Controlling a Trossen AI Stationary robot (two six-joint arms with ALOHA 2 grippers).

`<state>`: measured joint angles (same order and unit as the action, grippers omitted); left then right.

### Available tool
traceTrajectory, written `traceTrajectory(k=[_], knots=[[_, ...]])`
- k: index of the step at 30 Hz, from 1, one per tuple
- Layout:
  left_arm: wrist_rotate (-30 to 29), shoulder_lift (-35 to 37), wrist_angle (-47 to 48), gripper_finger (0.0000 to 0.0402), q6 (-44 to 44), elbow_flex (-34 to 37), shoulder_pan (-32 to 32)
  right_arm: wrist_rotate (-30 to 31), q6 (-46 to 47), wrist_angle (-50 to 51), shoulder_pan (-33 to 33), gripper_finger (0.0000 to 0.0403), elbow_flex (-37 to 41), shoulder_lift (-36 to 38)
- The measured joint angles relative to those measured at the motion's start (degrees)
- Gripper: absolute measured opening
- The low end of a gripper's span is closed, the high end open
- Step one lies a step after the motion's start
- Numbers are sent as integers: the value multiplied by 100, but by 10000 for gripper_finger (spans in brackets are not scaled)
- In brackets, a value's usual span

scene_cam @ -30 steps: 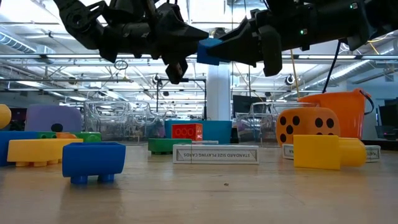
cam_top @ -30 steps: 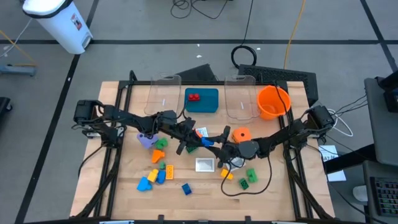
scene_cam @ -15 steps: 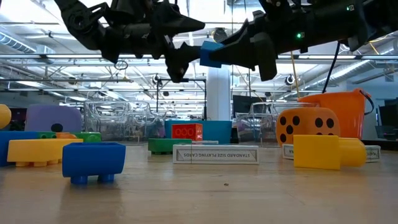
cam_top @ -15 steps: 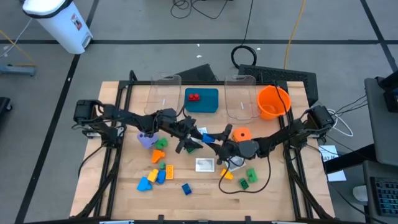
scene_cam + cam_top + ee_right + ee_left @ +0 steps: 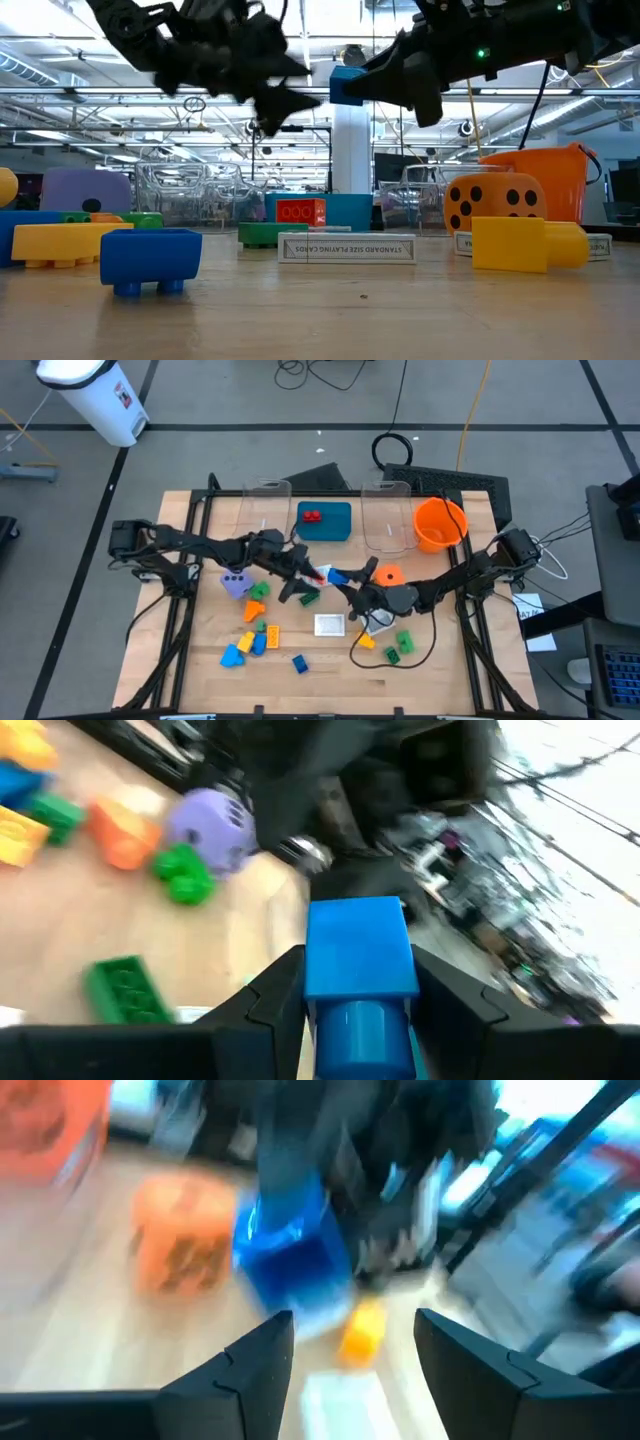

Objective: Pick & Place Toys
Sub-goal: Put the blue game piece into the blue bin

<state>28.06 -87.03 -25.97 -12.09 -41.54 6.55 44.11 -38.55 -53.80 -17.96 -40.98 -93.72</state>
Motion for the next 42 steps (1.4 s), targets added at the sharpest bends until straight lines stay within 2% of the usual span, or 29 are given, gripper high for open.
traceTrajectory(k=[4, 8, 12, 15, 19, 22, 29, 31, 36, 42], knots=[[-1072, 660, 975, 211, 733, 4, -76, 218, -54, 26, 0, 137, -10, 14], [-1888, 1259, 1872, 211, 959, -3, -161, 278, 168, 312, 37, 137, -31, 204], [-2383, 1833, 2485, 211, 1039, -5, -345, 248, 581, 1409, 245, 137, -282, 578], [-2859, 2128, 3018, 211, 1095, -3, -556, 128, 947, 2805, 517, 137, -812, 859], [-3228, 2348, 3389, 211, 1147, -5, -903, -1039, 1630, 4802, 1172, 137, -1796, 907], [-3431, 2339, 3449, 211, 1075, 5, -1200, -1969, 1856, 5850, 1784, 137, -2498, 840], [-3818, 2214, 3256, 211, 969, 284, -1740, -3389, 1838, 7449, 3217, 137, -3938, 219], [-3832, 2221, 2906, 211, 893, 414, -1831, -3648, 1837, 8036, 3535, 137, -4404, -49], [-3832, 2208, 2284, 211, 828, 887, -1980, -3996, 1780, 9513, 4064, 137, -5746, -1112], [-3813, 2211, 1926, 211, 684, 1243, -2024, -3986, 1619, 10980, 4352, 137, -7378, -2458]])
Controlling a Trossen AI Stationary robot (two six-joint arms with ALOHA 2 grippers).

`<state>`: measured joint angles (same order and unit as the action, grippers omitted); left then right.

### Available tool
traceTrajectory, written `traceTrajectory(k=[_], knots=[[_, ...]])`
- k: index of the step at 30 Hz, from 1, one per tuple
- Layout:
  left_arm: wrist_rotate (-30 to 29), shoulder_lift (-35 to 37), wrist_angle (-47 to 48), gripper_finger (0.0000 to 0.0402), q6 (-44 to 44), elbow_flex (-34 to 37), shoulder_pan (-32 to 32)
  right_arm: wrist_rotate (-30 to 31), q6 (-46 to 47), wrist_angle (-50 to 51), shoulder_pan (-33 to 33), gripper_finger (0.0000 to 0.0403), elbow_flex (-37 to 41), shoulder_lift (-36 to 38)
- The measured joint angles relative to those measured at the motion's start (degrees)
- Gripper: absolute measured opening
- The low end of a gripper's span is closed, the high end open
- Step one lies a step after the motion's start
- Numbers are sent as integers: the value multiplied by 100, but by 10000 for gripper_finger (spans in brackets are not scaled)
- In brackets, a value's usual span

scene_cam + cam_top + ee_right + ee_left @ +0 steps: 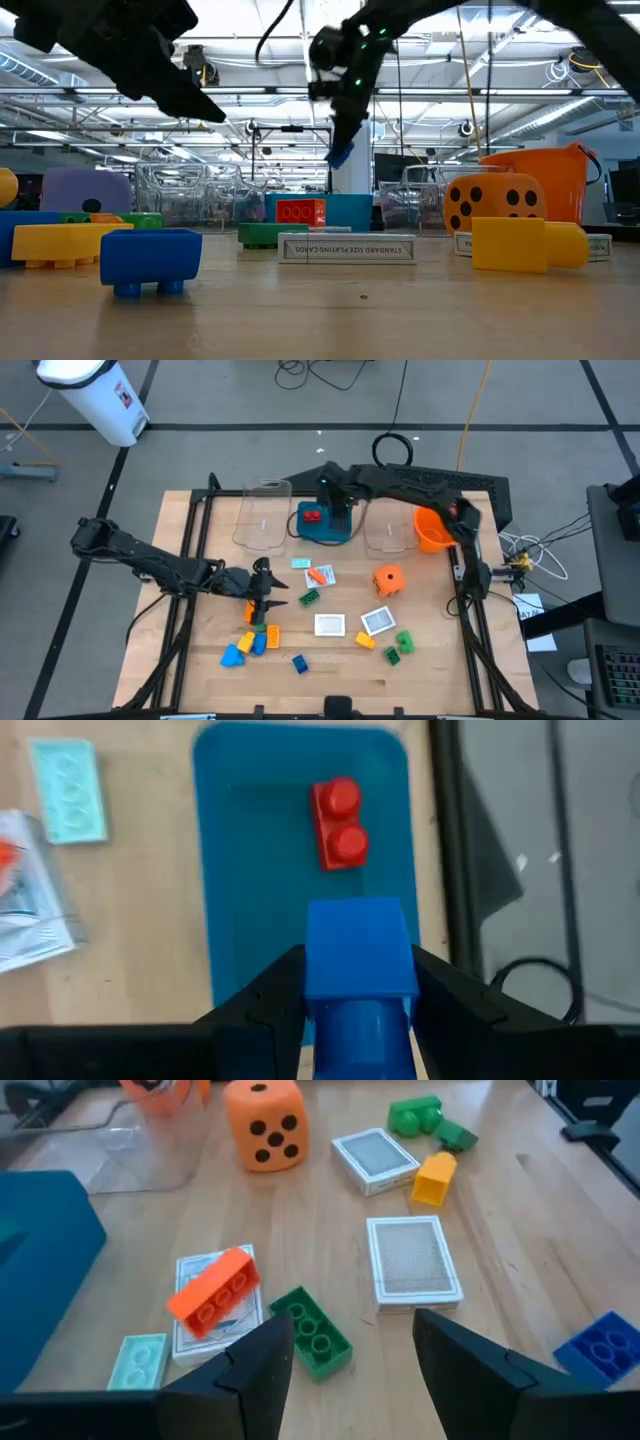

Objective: Pick & Place Toys
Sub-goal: Put the blue game piece into the blue bin

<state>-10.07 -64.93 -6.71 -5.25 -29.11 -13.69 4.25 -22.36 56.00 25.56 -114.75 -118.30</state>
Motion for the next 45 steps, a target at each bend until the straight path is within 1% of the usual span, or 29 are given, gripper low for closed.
traceTrajectory(k=[2, 5, 9, 16, 24, 32, 41, 45], knots=[[-2, 4, -25, 211, -96, 84, 0, 0, -54, 416, 55, 137, -425, -374], [71, 2, 18, 211, -130, 200, -33, 2, -104, 737, 138, 137, -899, -778], [107, 2, -1, 211, -108, 290, -109, 4, -146, 910, 234, 137, -1126, -1081], [110, 2, -213, 211, -97, 475, -186, -4, -101, 1248, 447, 137, -1131, -1245], [119, 2, -263, 211, -92, 497, -184, 0, -20, 1215, 485, 140, -986, -1226], [118, 2, -259, 211, -95, 497, -184, 14, 23, 731, 487, 140, -443, -1230], [118, 2, -257, 211, -97, 497, -184, 37, -46, 464, 520, 143, -352, -1230], [118, 2, -257, 211, -99, 497, -184, 222, -84, 447, 520, 144, -350, -1230]])
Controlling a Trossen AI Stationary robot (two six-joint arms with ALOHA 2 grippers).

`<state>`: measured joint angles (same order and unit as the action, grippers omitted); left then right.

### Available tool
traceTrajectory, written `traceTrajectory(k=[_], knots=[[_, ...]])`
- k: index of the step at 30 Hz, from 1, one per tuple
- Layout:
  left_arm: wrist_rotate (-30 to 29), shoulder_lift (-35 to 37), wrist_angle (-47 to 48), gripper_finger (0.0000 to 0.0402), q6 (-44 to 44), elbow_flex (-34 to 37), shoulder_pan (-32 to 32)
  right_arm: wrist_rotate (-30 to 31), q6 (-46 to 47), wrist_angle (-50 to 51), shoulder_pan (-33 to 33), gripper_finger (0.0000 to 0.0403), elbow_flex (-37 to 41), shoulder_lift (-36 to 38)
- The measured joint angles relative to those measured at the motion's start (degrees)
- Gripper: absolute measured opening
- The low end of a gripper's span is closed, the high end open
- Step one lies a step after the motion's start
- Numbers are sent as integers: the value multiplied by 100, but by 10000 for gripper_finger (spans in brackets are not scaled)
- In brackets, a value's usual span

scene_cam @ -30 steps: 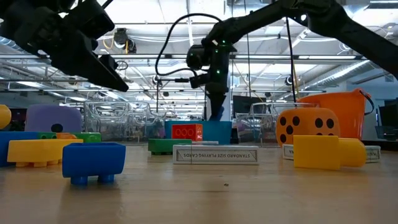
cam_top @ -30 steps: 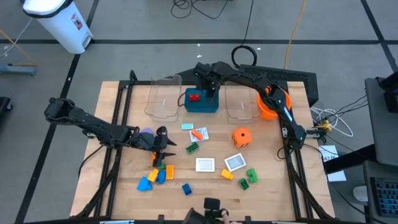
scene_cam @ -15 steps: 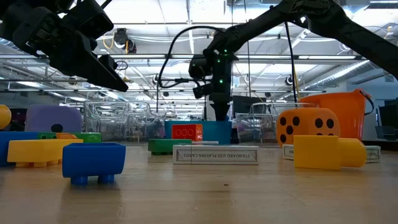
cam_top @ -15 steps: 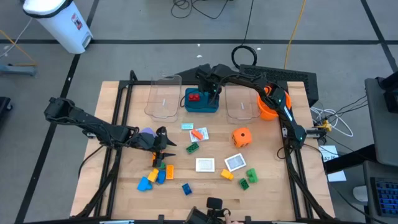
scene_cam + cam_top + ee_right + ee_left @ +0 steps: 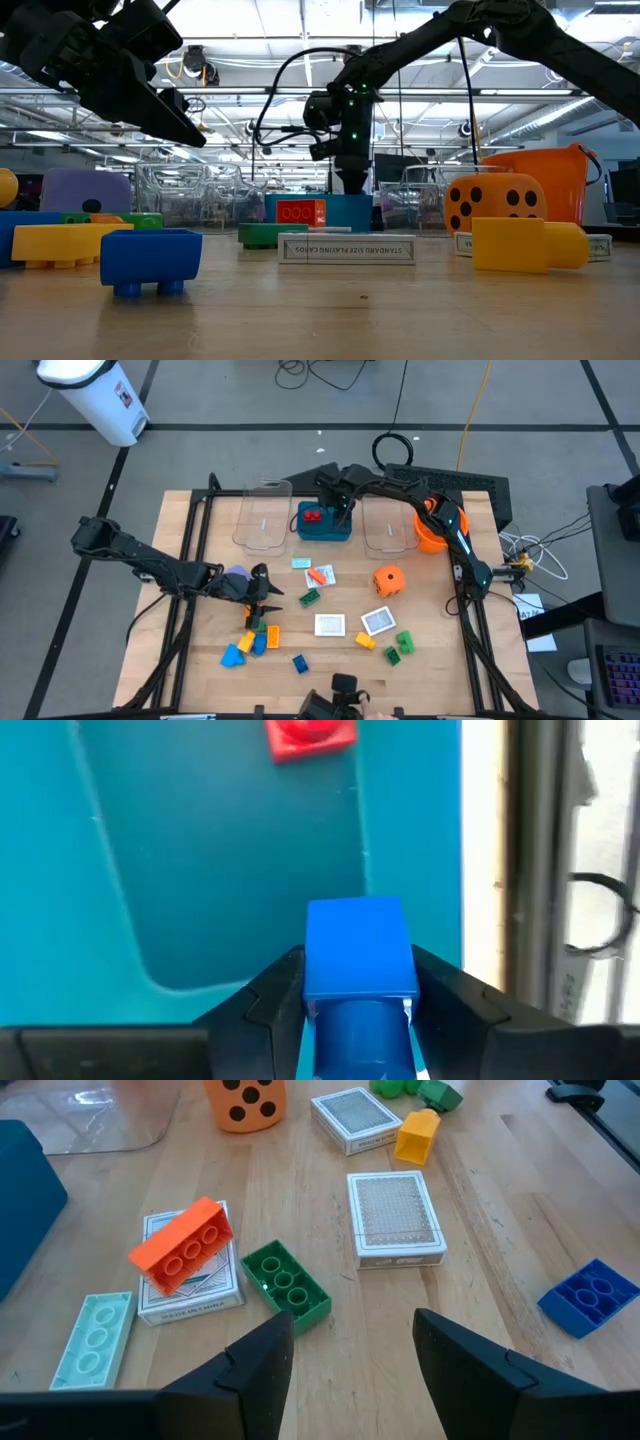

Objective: Pick & Place Toys
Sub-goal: Put the blue game piece into the blue bin

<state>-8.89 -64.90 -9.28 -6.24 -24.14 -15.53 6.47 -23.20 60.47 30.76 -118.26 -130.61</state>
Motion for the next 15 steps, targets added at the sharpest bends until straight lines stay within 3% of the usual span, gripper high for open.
traceTrajectory(k=[15], knots=[[0, 0, 2, 211, -27, 0, 0, 119, -46, -2, 0, 170, 0, 0]])
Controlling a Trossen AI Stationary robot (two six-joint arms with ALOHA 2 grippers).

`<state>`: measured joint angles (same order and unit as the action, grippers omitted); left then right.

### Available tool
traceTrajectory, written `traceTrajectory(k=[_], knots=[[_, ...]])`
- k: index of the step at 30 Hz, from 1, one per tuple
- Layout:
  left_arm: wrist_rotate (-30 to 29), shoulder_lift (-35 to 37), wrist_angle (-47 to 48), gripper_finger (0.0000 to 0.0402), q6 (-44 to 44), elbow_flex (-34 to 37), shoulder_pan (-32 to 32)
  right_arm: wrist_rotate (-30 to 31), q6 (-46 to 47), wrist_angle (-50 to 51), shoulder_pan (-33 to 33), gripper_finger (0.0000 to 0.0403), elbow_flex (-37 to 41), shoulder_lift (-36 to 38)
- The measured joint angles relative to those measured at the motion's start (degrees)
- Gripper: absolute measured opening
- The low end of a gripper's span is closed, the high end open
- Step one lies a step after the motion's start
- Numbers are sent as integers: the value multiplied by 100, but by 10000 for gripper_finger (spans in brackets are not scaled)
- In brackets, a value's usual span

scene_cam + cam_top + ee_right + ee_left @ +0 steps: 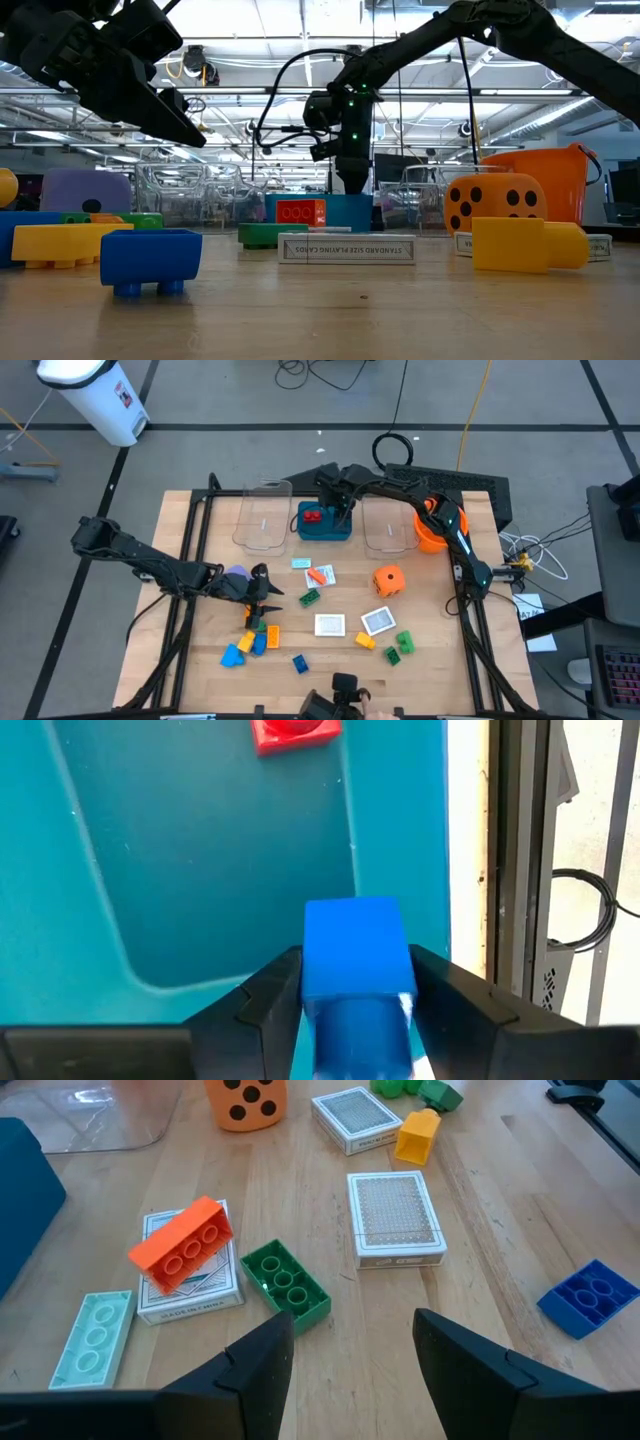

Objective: Pick & Place Toys
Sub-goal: Put the blue game piece into the blue bin, then put the yellow game piece into the blue bin

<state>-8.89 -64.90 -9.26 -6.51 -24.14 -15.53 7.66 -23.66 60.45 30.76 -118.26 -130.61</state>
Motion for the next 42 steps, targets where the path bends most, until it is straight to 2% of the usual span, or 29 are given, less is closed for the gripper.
traceTrajectory(k=[13, 25, 28, 33, 36, 42], knots=[[1, 0, 20, 211, 3, 0, 0, 7, -35, 6, 0, 182, 0, 12], [-1, 0, 65, 211, -118, 0, 0, -23, -219, -274, -282, 183, 2, 910], [-3, 0, 91, 211, -265, 0, -1, -123, 103, -351, -470, 183, 2, 1157], [-13, 0, 144, 211, -496, 0, -125, -638, 437, -627, -953, 183, 2, 1409], [-19, 0, 151, 211, -664, 0, -306, -639, 447, -751, -1326, 183, -1, 1465], [-523, 0, 161, 211, -975, 0, -829, -636, 445, -1534, -2074, 183, 287, 1492]])
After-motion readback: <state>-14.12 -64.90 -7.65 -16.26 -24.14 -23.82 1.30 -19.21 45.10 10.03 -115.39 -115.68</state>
